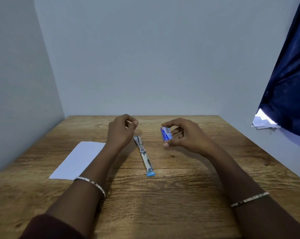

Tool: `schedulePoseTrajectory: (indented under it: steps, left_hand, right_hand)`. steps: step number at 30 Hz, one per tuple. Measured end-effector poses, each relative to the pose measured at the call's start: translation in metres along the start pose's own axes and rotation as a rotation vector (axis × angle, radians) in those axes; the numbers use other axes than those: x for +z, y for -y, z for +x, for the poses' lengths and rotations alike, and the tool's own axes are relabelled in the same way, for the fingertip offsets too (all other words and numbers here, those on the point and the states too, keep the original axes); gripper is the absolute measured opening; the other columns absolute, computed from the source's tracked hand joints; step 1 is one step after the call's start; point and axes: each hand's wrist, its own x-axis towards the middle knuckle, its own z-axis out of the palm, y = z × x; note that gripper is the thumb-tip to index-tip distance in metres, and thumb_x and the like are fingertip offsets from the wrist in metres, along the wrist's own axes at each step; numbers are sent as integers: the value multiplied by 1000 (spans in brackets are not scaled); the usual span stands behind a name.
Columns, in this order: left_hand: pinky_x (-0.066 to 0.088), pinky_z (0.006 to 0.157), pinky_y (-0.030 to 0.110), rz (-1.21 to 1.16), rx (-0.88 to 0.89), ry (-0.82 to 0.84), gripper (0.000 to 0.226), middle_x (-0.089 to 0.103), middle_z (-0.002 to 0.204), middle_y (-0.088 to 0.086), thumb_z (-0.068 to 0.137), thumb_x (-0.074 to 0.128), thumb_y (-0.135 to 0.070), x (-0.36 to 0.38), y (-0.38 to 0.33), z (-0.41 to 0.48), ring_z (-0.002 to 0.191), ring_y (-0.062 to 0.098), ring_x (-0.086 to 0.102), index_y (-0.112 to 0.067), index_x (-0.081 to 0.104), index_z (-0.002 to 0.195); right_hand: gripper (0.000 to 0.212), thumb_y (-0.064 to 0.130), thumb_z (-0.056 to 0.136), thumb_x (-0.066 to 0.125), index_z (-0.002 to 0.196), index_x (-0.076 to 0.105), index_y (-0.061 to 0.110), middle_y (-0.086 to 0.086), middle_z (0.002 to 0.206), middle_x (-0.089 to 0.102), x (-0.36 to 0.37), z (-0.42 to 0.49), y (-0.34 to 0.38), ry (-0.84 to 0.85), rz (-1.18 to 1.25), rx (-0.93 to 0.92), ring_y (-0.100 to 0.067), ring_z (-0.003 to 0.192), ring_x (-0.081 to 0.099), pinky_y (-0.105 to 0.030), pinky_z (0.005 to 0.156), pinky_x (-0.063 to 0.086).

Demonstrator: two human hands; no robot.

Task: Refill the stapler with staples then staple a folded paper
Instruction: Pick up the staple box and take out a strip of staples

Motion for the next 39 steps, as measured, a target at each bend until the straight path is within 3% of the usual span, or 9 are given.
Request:
schedulePoseTrajectory:
  steps: [5,9,14,18,21,23,27,32,39]
  left_hand:
    - [56,56,25,-301,79,145,17,71,85,3,99,63,-30,11,-34,-19,69,12,69,-16,70,103]
    - [62,70,31,-782,-178,385,24,76,100,19,100,61,-24,22,-41,-27,82,23,76,-7,63,118]
    - [62,75,34,-1207,-353,466,30,76,104,25,89,71,-20,22,-39,-22,97,30,76,-9,59,114]
    - [62,71,35,-1328,-441,441,26,77,103,23,82,77,-21,25,-37,-23,97,32,76,-13,63,102]
    - [63,63,33,-1392,-495,374,21,77,100,20,79,74,-19,24,-36,-20,92,31,77,-11,62,95]
    - [64,66,35,-1403,-501,348,18,75,103,22,79,72,-18,23,-36,-18,90,29,77,-10,62,92]
    - [65,72,36,-1391,-528,337,9,70,113,28,94,63,-13,21,-35,-16,101,32,72,-4,63,96]
    - [63,82,40,-1418,-584,322,11,69,109,26,98,57,-6,21,-35,-15,107,35,69,2,63,102]
    - [65,74,42,-1478,-564,301,13,69,114,28,103,48,-5,21,-42,-14,90,34,77,1,59,107]
  right_hand:
    - [61,10,67,93,123,71,21,9,110,75,4,2,6,-12,241,-48,-11,94,74,-27,79,60]
    - [57,6,74,87,126,68,19,1,119,75,5,3,7,-33,410,-108,-18,105,73,-38,88,61]
    - [59,10,78,85,131,62,21,4,125,73,6,3,9,-18,454,-145,-14,109,69,-37,94,59]
    - [57,7,81,82,132,60,20,3,129,70,9,3,10,-24,481,-139,-19,109,67,-34,90,59]
    - [52,8,74,88,120,68,21,8,103,76,15,2,13,-95,421,-125,-7,80,68,-24,70,57]
    - [43,7,73,88,111,72,18,7,86,76,18,2,15,-147,396,-131,-13,72,70,-29,67,59]
    - [28,11,75,88,96,74,23,22,81,72,22,0,20,-278,239,-215,-8,61,64,-25,59,55]
    - [14,5,81,81,92,75,11,4,88,76,23,-2,23,-371,140,-283,-15,70,69,-41,63,60]
    - [15,2,80,80,90,74,11,5,85,74,17,-2,23,-366,80,-333,-9,74,72,-27,65,61]
